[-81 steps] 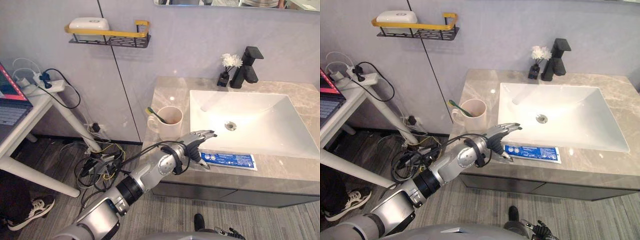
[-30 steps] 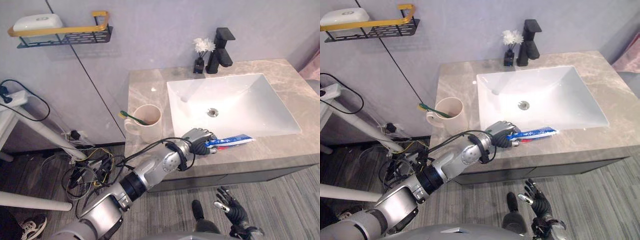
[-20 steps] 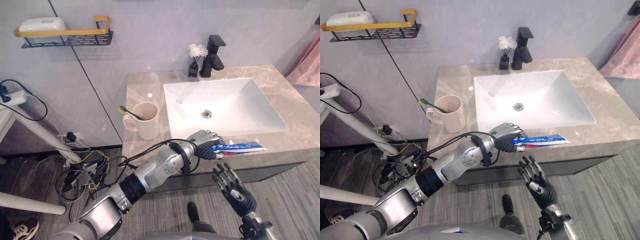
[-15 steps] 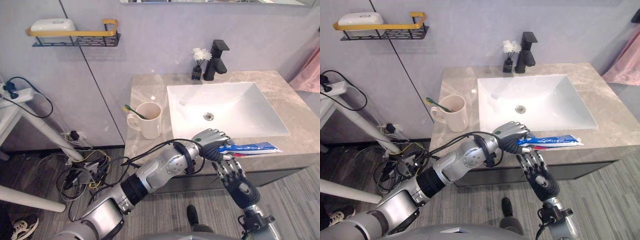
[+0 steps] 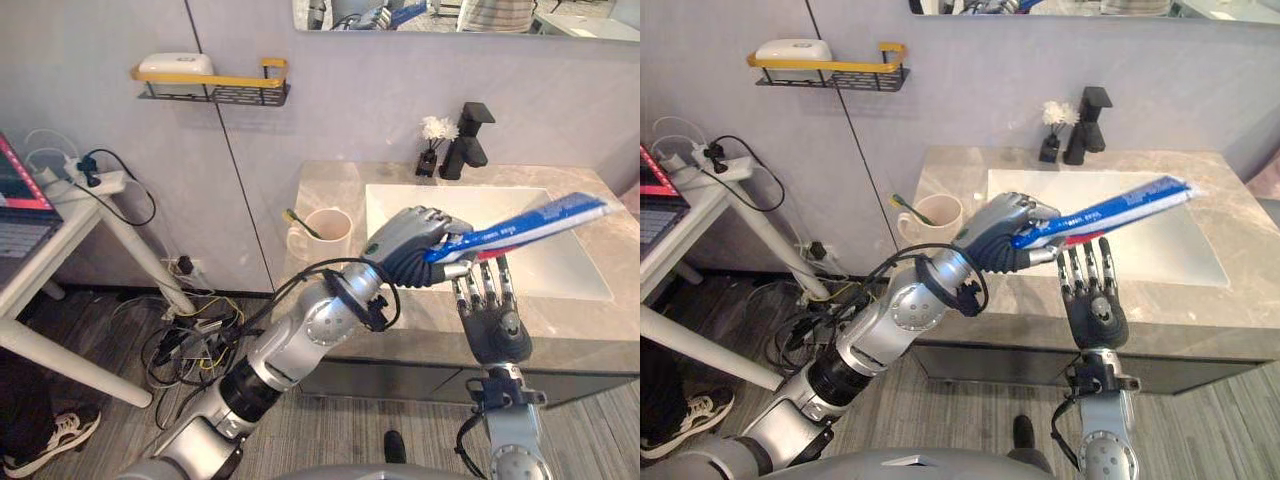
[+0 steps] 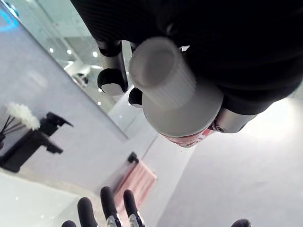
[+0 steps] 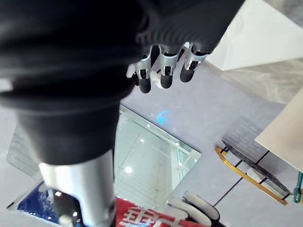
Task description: Organize washtable
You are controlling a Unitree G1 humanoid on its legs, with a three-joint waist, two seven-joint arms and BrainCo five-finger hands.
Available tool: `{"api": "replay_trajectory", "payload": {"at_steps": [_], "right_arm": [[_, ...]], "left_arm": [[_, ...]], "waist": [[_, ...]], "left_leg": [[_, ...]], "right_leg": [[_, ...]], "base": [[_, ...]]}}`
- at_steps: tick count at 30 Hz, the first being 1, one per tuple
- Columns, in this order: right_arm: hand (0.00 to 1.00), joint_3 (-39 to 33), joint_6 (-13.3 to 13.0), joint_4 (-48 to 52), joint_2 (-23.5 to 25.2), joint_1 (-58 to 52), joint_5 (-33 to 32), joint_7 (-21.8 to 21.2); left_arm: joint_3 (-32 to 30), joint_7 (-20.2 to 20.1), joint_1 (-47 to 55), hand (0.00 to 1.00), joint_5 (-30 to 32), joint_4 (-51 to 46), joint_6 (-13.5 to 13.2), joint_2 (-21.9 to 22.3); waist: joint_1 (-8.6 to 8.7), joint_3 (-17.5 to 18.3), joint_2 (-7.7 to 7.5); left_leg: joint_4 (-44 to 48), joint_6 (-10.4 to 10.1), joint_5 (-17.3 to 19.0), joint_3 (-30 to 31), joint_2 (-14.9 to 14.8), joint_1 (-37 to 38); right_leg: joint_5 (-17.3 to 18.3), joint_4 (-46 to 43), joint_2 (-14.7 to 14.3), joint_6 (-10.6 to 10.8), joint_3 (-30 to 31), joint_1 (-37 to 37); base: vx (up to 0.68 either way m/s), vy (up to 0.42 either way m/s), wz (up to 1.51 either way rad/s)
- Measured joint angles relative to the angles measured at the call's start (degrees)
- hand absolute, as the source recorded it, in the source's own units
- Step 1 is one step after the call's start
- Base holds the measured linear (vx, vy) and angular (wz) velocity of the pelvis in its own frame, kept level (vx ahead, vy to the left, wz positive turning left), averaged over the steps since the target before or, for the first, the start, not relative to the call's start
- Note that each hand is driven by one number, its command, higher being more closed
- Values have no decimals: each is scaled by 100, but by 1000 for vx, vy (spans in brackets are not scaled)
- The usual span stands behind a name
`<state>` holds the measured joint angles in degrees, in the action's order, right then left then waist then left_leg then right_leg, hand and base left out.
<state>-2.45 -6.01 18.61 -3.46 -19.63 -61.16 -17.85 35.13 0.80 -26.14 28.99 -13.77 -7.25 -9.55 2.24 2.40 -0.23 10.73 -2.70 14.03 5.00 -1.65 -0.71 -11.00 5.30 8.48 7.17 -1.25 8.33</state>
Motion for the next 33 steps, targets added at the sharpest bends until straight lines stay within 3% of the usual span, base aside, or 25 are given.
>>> {"api": "replay_trajectory", "payload": {"at_steps": [16, 33], "right_arm": [[0, 23, -226, 165, -1, 534, 158, 163], [0, 416, -217, 98, -6, 736, -83, 144]], "left_arm": [[-175, 151, 347, 100, -57, -328, -14, 3], [597, 72, 333, 100, 173, 368, -28, 30]], "waist": [[-115, 60, 10], [-111, 146, -20]], "left_leg": [[68, -39, -13, 168, -7, -19], [64, -41, -14, 179, -13, -34]], "right_leg": [[55, 0, 9, -79, -170, -103], [51, 1, 10, -71, -194, -97]], "base": [[-10, -4, 5], [0, 0, 0]]}}
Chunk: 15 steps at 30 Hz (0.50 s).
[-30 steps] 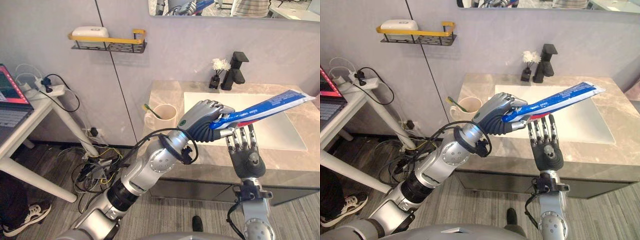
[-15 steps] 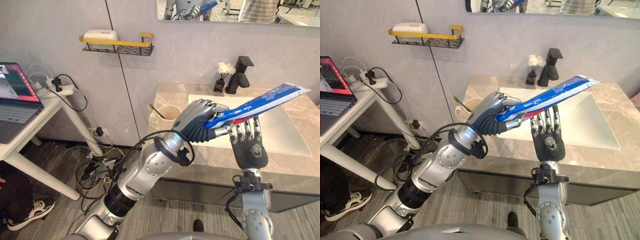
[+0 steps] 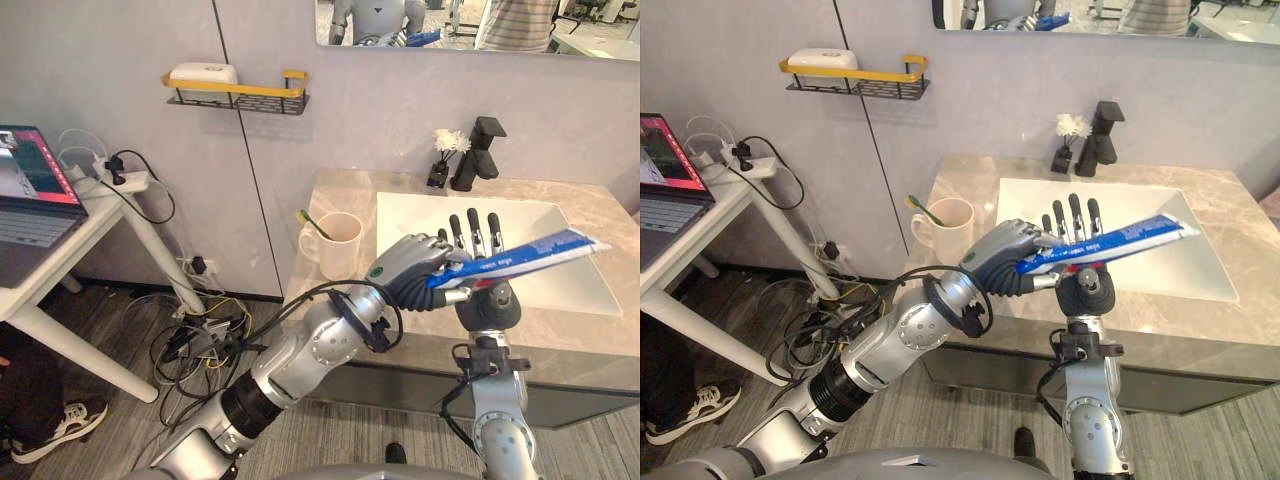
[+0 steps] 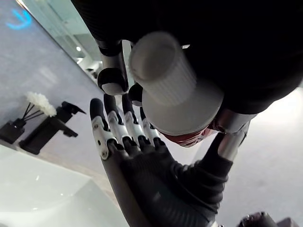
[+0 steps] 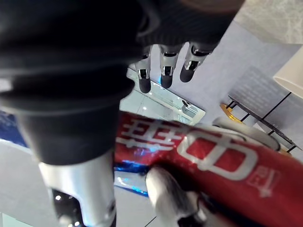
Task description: Organize washtable
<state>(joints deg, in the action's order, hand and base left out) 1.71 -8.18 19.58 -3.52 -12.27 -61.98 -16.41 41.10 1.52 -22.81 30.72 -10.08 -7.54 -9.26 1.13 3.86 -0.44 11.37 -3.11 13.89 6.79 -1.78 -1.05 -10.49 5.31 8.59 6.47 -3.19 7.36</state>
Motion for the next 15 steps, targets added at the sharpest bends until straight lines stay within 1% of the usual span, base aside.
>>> {"api": "replay_trajectory", "payload": {"at_steps": [3, 5, 15], "right_arm": [[0, 40, 0, -5, 0, -1, -52, -26], [0, 59, -2, -5, 1, -1, -215, -49], [0, 39, -6, -162, 1, -12, -214, -42]], "left_arm": [[120, -2, -86, 100, 2, 97, -5, 24], [183, -21, -198, 100, 7, 171, -4, 26], [244, -25, -220, 100, 7, 569, -16, 153]], "waist": [[-4, 4, -8], [2, 8, -16], [3, 33, -59]], "left_leg": [[0, 0, 0, 2, 0, -1], [1, 0, 0, 5, 0, -4], [1, 0, 0, 3, 0, -5]], "right_leg": [[-2, 0, 2, 4, -5, -1], [-2, 0, 2, 3, -8, 0], [-11, 0, 2, 17, -7, 1]], "base": [[0, 0, 0], [0, 0, 0], [0, 0, 0]]}}
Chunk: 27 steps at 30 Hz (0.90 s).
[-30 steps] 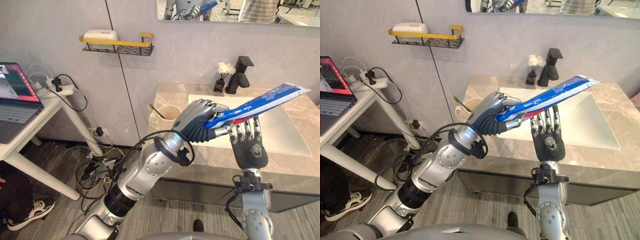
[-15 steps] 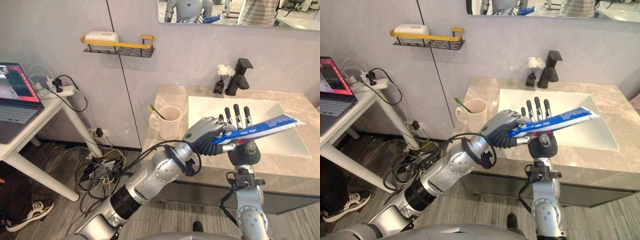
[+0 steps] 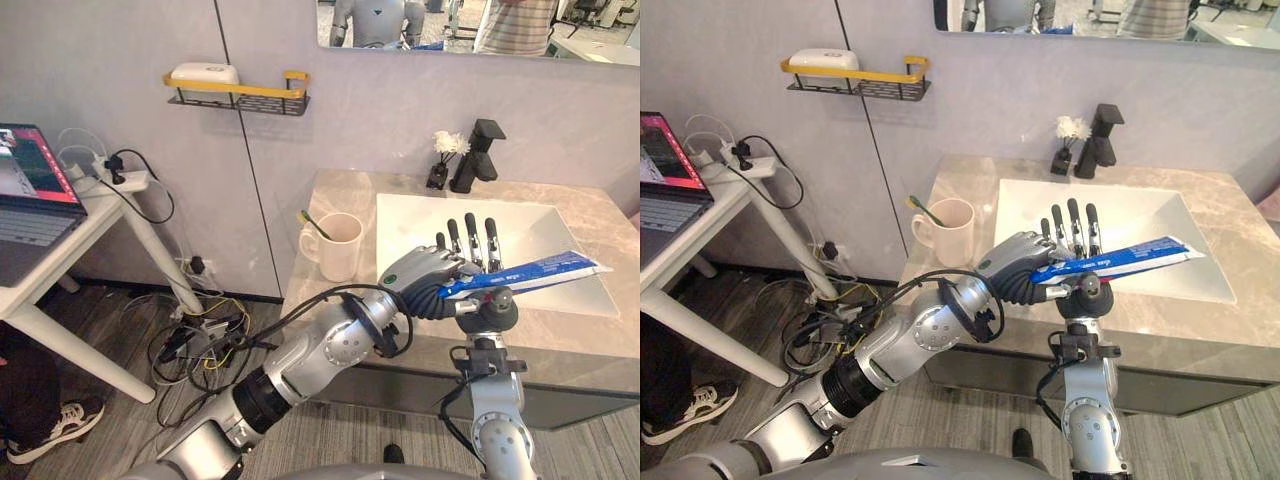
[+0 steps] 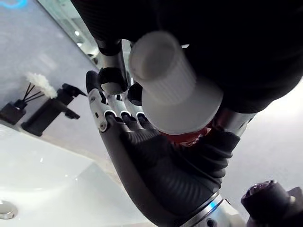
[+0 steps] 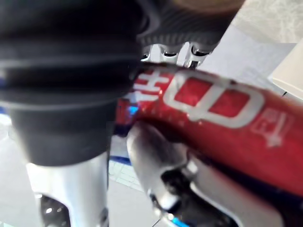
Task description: Organize washtable
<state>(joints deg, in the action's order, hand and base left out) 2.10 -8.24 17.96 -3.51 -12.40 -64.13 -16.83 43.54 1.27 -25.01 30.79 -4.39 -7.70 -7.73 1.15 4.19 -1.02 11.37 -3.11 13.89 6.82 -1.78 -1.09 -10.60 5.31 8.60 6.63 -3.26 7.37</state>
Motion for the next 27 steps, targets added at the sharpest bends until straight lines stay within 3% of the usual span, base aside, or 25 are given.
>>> {"api": "replay_trajectory", "payload": {"at_steps": [24, 25, 27], "right_arm": [[0, 50, 0, 129, 2, 9, 23, 199], [100, 62, 0, 192, 2, 10, 29, 238], [100, 66, -2, 276, 1, 16, 56, 292]], "left_arm": [[-87, 57, 270, 100, 8, 109, -113, 0], [-89, 60, 277, 100, 7, 109, -113, 0], [-98, 90, 277, 100, 3, 97, -144, 2]], "waist": [[-15, -2, -42], [-17, -8, -47], [-20, -10, -49]], "left_leg": [[-8, 1, 1, -33, 1, 15], [-7, 1, 1, -33, 1, 15], [-8, 1, 1, -34, 1, 17]], "right_leg": [[-7, 0, -6, 8, 46, 1], [-7, 0, -6, 8, 47, 1], [-7, 0, -7, 8, 47, 0]], "base": [[0, 0, 0], [0, 0, 0], [0, 0, 0]]}}
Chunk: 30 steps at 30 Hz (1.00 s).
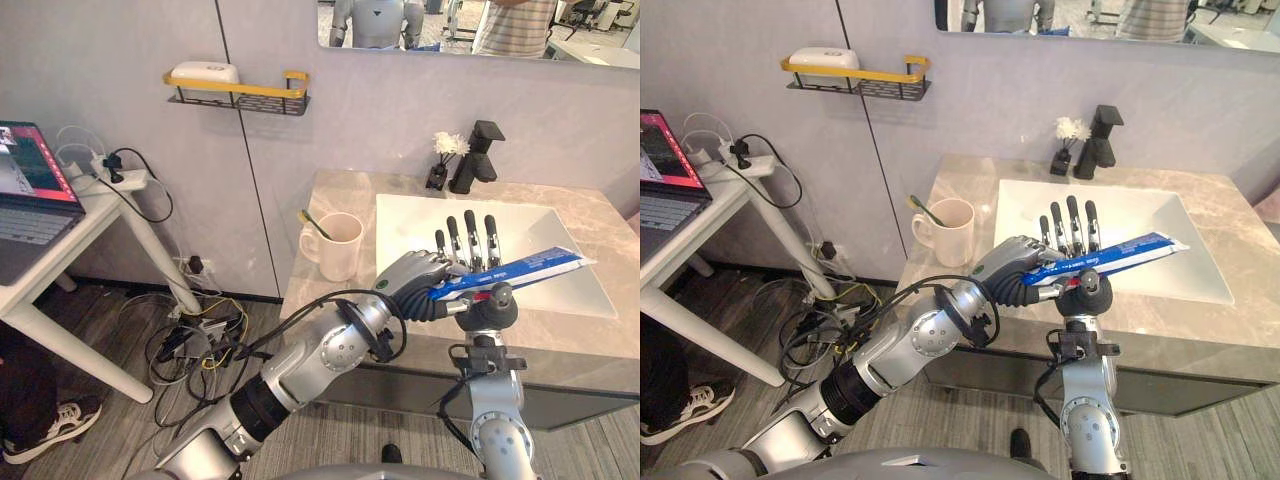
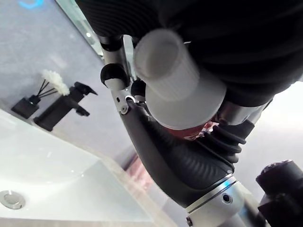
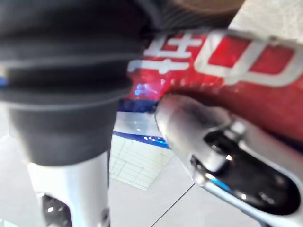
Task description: Organize washtable
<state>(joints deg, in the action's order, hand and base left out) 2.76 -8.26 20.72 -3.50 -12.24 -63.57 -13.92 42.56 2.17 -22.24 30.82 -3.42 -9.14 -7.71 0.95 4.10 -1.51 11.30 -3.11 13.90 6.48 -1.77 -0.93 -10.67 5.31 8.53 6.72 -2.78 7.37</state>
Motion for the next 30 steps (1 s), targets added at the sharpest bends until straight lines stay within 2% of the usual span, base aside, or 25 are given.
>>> {"api": "replay_trajectory", "payload": {"at_steps": [20, 21, 30], "right_arm": [[100, 6, -156, 4, 14, 165, 1, 109], [100, 2, -156, 4, 15, 165, 1, 109], [100, -112, -158, 4, 7, 166, 212, 159]], "left_arm": [[30, 69, 32, 100, -8, 56, -20, 82], [29, 70, 32, 0, -8, 62, -20, 85], [26, 48, 44, 0, -15, 87, -31, 56]], "waist": [[0, -135, 17], [2, -135, 17], [1, -141, 26]], "left_leg": [[-14, 0, 0, -14, 2, 13], [-14, 0, 0, -14, 2, 13], [-13, 0, 0, -16, 2, 13]], "right_leg": [[-3, -1, -1, 3, 15, 0], [-3, -1, -1, 3, 15, 0], [-2, 0, -1, 3, 16, 0]], "base": [[0, 0, 0], [0, 0, 0], [0, 0, 0]]}}
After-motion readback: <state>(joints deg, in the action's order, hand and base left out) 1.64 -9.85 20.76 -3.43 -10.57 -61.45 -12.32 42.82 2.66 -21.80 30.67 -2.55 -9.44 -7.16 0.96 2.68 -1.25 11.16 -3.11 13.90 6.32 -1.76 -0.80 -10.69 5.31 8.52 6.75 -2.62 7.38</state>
